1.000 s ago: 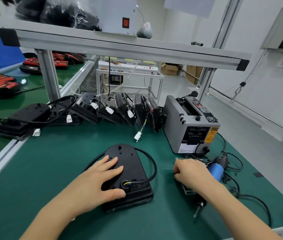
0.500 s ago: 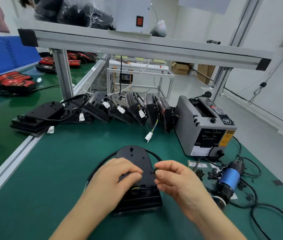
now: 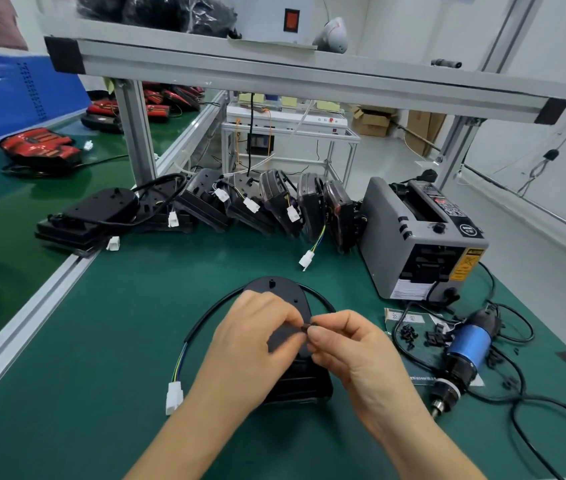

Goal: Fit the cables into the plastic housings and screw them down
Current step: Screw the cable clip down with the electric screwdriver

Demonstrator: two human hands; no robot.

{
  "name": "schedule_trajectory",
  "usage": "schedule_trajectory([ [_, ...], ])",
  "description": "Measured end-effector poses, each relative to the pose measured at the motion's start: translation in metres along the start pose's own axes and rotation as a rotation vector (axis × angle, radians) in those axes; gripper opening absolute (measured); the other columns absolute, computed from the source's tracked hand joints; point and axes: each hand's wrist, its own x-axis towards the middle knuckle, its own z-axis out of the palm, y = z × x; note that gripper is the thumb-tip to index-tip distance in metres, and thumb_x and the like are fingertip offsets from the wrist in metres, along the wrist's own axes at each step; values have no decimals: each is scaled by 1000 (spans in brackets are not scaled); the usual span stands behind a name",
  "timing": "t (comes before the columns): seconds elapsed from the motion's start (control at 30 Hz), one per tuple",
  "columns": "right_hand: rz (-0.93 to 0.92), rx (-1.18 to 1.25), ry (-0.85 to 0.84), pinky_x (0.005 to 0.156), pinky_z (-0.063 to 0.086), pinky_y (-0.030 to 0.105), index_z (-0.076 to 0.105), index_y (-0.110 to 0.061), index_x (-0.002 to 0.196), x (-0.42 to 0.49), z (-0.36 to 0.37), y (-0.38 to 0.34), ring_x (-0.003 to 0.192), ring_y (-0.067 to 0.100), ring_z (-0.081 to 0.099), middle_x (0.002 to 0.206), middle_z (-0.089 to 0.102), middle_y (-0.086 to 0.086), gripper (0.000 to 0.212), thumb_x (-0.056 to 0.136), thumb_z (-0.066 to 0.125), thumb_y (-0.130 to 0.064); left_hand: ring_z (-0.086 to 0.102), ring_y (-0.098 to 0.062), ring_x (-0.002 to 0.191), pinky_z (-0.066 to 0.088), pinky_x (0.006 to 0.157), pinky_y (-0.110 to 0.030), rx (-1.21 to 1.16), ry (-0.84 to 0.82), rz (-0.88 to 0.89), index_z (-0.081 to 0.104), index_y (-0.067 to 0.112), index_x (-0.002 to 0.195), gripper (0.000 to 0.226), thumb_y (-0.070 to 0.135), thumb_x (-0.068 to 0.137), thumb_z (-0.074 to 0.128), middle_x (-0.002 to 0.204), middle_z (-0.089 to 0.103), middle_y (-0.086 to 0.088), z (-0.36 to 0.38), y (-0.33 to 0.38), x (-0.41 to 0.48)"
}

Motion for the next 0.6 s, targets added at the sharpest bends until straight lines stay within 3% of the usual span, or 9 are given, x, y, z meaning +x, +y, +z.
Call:
schedule_trajectory([
  [0.2, -34, -55, -18, 58, 50, 20, 65, -4, 85, -9, -3, 9, 65, 11, 64, 73, 69, 7, 12, 75, 71, 1, 51, -11, 83, 42, 75, -26, -49, 2, 55, 66, 15, 75, 4, 16, 76, 70, 80, 58, 13, 3, -1, -5],
  [0.33, -7, -99, -68, 57, 50, 23, 73, -7, 83, -13, -9, 2, 62, 12, 60, 78, 70, 10, 24, 64, 72, -23, 50, -16, 83, 42, 72, -26, -21, 3, 162, 68, 14, 76, 15, 27, 84, 63, 83, 57, 9, -5, -2, -3],
  [0.43, 18, -168, -119, 55, 48, 22, 75, -8, 76, -14, -13, -4, 59, 11, 58, 72, 67, 8, 8, 74, 71, -15, 47, -19, 78, 41, 68, -28, 43, 8, 262, 69, 14, 76, 20, 26, 88, 59, 80, 57, 6, -5, -2, -5],
  [0.6, 39, -216, -140, 54, 50, 23, 74, -7, 72, -20, -13, -3, 57, 12, 58, 68, 66, 7, 14, 83, 66, -5, 47, -21, 73, 43, 62, -34, 131, 46, 352, 69, 14, 75, 15, 14, 88, 61, 79, 56, 4, -1, -8, -14],
])
